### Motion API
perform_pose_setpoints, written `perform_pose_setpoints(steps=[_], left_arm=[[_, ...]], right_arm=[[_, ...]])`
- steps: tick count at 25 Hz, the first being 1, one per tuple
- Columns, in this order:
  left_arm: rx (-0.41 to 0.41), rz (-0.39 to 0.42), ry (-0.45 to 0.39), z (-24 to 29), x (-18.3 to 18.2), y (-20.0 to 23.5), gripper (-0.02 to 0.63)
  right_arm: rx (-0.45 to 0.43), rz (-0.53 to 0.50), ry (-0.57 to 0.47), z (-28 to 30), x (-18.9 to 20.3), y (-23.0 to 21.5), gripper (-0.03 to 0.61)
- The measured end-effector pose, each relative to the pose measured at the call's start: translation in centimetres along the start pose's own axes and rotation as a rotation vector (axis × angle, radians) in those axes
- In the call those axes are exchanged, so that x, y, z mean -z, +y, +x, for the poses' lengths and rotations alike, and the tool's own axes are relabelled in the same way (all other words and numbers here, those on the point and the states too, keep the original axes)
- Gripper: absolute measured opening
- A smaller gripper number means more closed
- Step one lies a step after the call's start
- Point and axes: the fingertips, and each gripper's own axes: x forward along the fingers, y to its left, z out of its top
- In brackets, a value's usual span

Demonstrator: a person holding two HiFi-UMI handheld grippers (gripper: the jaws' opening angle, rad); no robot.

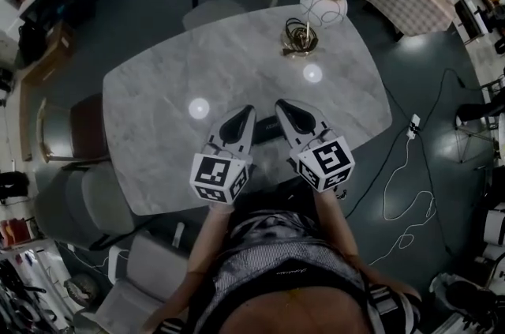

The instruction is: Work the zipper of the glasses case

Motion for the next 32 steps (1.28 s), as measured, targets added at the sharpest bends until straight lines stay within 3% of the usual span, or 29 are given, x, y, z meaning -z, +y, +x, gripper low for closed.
perform_pose_setpoints(steps=[6,13,21,32], left_arm=[[-0.079,-0.042,-0.001,1.7,0.1,2.0,0.000],[-0.184,-0.032,0.007,2.7,0.2,2.9,0.000],[-0.190,-0.061,0.074,2.7,2.5,3.5,0.000],[-0.212,-0.147,0.202,2.8,8.5,5.6,0.000]], right_arm=[[-0.101,-0.006,0.037,2.5,0.2,-1.6,0.064],[-0.225,-0.021,0.060,4.4,0.2,-1.6,0.064],[-0.249,-0.080,0.157,5.0,3.0,-2.3,0.064],[-0.260,-0.121,0.362,5.8,11.0,-3.9,0.064]])
